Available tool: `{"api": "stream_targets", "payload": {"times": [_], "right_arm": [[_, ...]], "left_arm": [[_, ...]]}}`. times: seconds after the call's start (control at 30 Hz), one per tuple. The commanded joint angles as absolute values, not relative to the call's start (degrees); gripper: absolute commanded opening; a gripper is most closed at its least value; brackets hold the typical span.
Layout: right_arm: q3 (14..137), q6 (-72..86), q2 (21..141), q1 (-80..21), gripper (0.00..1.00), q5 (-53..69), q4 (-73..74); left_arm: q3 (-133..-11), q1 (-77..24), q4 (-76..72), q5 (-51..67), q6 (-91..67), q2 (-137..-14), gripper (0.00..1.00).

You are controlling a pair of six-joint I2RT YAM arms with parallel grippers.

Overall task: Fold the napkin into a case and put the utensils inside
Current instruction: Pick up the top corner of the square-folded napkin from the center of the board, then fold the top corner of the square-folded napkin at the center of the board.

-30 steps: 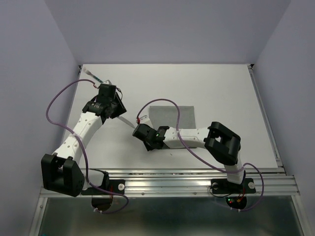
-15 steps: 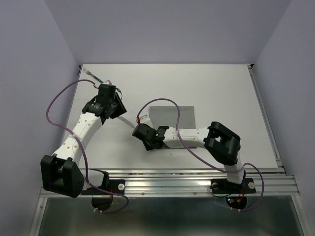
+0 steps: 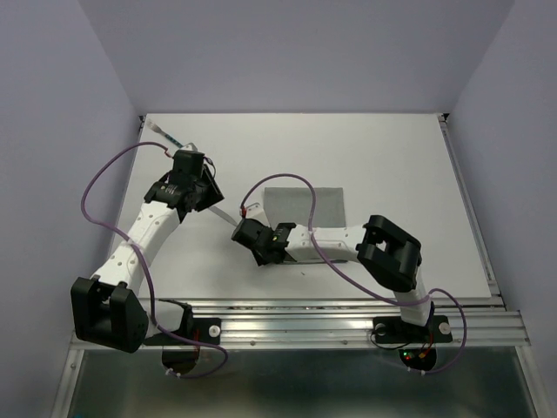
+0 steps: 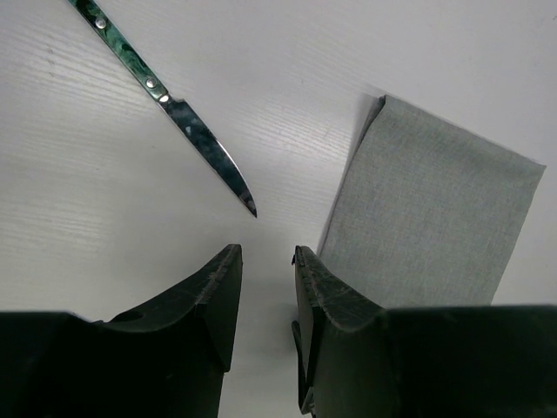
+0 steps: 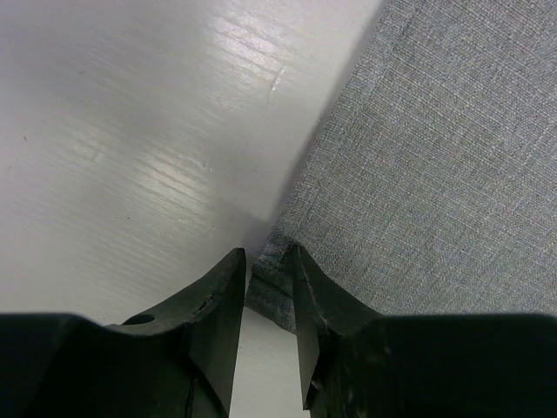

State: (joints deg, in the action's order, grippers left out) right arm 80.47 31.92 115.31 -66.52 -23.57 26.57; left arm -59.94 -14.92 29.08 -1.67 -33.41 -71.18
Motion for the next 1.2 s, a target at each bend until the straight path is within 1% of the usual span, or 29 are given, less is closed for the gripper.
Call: {"api": "stream_targets", "payload": {"times": [0.0,0.07,0.17,0.2,0.27,0.3,0.5,1.0,1.1,1.17], "right_arm": [[83.06,32.78,116.36,-67.15,0.33,-25.49,26.19],[83.14,32.78,116.54,-67.15,0.31,-25.49,26.37],[83.06,33.05,116.28,-67.15,0.25,-25.93,26.46],[82.97,33.05,115.76,-67.15,0.22,-26.10,26.46],[83.06,33.31,115.31,-67.15,0.18,-26.10,26.46],[83.23,33.31,115.14,-67.15,0.13,-26.10,26.46],[83.50,33.75,113.73,-67.15,0.01,-26.98,26.37],[82.44,35.15,108.90,-66.53,0.01,-33.13,26.19],[80.95,35.86,107.41,-63.55,0.01,-32.88,24.09],[79.02,36.21,106.09,-60.66,0.01,-30.42,21.55]], "left_arm": [[-58.97,-14.77,28.21,-1.41,-32.34,-68.99,0.42],[-58.89,-14.77,28.13,-1.49,-32.34,-68.82,0.42],[-58.97,-14.77,28.12,-1.41,-32.26,-68.82,0.42],[-58.97,-14.77,28.21,-1.49,-32.26,-68.82,0.42],[-58.89,-14.77,28.13,-1.49,-32.26,-68.91,0.42],[-58.80,-14.77,28.04,-1.41,-32.34,-68.91,0.42],[-58.80,-14.77,27.86,-1.14,-32.34,-69.00,0.42],[-58.89,-14.77,27.86,-1.05,-32.26,-69.17,0.42],[-58.97,-14.68,28.04,-1.05,-32.17,-69.17,0.42],[-59.06,-14.77,28.12,-1.05,-32.08,-69.08,0.42]]}}
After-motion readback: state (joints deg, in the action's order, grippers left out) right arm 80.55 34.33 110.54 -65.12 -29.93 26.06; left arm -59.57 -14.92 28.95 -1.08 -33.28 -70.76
